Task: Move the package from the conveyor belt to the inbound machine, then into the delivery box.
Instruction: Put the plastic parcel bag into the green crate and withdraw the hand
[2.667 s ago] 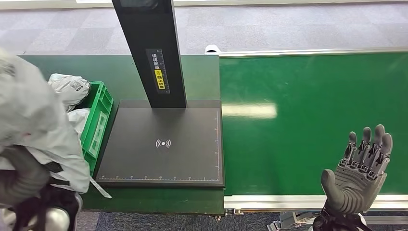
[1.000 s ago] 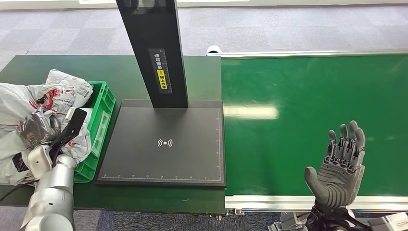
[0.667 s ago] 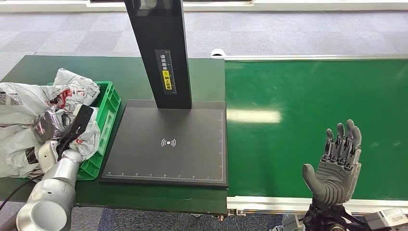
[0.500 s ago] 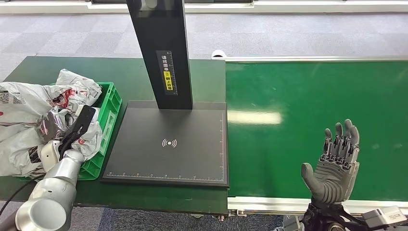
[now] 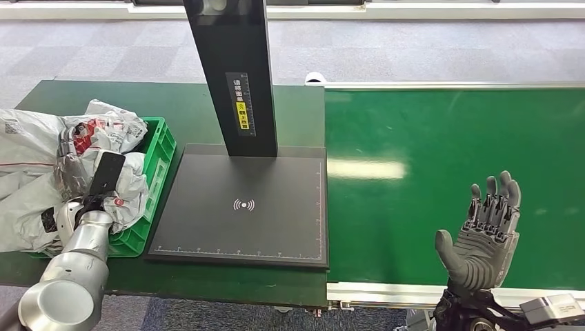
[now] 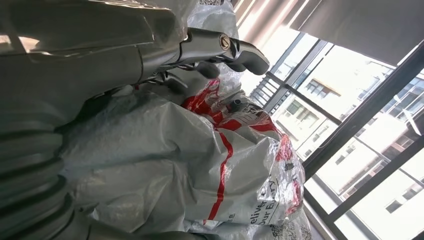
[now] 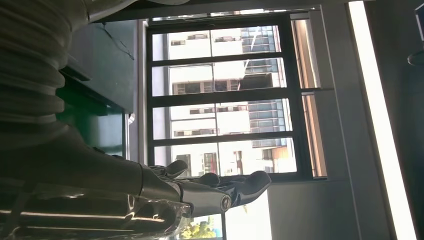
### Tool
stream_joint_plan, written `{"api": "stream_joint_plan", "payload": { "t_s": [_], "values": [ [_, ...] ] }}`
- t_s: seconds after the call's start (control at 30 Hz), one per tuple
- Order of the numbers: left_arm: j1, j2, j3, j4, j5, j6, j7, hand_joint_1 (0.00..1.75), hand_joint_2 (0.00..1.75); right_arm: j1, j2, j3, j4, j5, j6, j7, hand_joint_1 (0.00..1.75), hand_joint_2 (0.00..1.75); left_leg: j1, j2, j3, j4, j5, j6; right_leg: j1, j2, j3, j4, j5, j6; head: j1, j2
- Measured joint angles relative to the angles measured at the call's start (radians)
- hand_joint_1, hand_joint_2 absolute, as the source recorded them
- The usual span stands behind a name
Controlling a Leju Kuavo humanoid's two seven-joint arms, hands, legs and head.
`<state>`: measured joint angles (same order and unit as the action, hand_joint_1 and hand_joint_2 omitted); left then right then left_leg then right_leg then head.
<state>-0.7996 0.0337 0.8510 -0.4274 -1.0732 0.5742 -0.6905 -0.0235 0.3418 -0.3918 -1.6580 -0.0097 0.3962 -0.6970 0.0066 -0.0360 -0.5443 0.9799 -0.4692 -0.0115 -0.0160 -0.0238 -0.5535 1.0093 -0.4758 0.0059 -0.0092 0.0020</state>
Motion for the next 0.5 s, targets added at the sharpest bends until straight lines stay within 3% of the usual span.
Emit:
{"api": "stream_joint_plan", "payload": {
  "t_s": [0.2, 0.5],
  "values": [
    [0.040, -0.030, -0.069, -0.085, 0.194, -0.040, -0.008, 0.00, 1.75, 0.001, 0.000, 0.000, 0.000, 0.000, -0.012, 0.000, 0.00, 1.75, 0.000, -0.003, -0.002, 0.000, 0.001, 0.001, 0.000, -0.002, -0.002, 0.000, 0.000, 0.000, 0.000, 0.000],
    [0.215, -0.083, -0.424, -0.366, 0.513, -0.028, -0.008, 0.00, 1.75, 0.009, 0.000, 0.000, 0.003, 0.004, -0.035, 0.000, 0.00, 1.75, -0.001, 0.004, -0.008, 0.001, 0.000, 0.001, 0.000, 0.002, -0.007, 0.000, 0.001, 0.001, 0.000, 0.000]
  ]
}}
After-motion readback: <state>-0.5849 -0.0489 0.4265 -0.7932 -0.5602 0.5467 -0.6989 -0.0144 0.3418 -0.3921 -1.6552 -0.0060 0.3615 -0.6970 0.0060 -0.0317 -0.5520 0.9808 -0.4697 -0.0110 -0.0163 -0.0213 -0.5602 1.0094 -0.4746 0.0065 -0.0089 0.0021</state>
